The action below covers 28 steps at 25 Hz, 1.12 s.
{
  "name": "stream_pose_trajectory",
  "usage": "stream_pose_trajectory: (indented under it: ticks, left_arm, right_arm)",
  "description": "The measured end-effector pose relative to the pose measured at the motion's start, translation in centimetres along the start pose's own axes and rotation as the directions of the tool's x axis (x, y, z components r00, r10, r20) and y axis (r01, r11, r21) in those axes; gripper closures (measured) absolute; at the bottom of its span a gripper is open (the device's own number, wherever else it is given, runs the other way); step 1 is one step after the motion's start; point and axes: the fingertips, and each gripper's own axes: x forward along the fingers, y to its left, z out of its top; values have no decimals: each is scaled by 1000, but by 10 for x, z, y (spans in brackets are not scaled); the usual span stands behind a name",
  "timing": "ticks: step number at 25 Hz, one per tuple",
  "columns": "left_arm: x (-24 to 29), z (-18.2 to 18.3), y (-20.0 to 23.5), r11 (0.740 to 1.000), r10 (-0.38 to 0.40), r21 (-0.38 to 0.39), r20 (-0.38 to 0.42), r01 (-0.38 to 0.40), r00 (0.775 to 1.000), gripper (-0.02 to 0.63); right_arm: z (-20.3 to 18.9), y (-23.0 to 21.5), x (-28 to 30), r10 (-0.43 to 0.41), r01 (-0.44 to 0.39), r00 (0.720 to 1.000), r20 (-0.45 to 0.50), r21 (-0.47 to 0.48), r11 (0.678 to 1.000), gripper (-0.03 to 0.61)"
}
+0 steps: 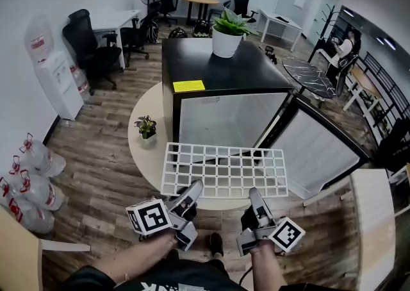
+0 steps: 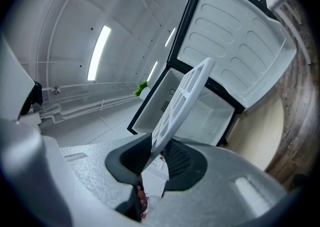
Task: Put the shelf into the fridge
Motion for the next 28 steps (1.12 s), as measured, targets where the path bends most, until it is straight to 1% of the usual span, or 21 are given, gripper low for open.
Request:
stream_pose_trajectory:
  ticks: [5, 10, 15, 21, 25, 28]
  left_arm:
    - [24, 1, 0, 999, 38, 8, 59, -39, 998, 558]
    - [45, 3, 2, 996, 84, 1, 126, -85, 988, 558]
    - [67, 0, 4, 992, 120, 3, 164, -123, 979, 558]
    - [88, 2, 14, 988, 152, 7, 187, -156, 971, 558]
    - [95, 6, 24, 984, 172, 3, 198, -176, 965, 558]
    - [99, 6, 32, 983, 180, -10, 190, -181, 965, 558]
  right_arm:
    - [26, -13, 17, 41, -40, 997, -64, 16, 999, 508]
    - [48, -25, 36, 72, -67, 987, -143, 40, 997, 508]
    - [68, -40, 48, 103, -93, 976, -193, 60, 994, 508]
    - [83, -58, 64, 134, -114, 965, -224, 100, 988, 508]
    - [84, -67, 75, 146, -119, 957, -250, 119, 986, 508]
    - [83, -74, 81, 142, -112, 952, -271, 125, 986, 508]
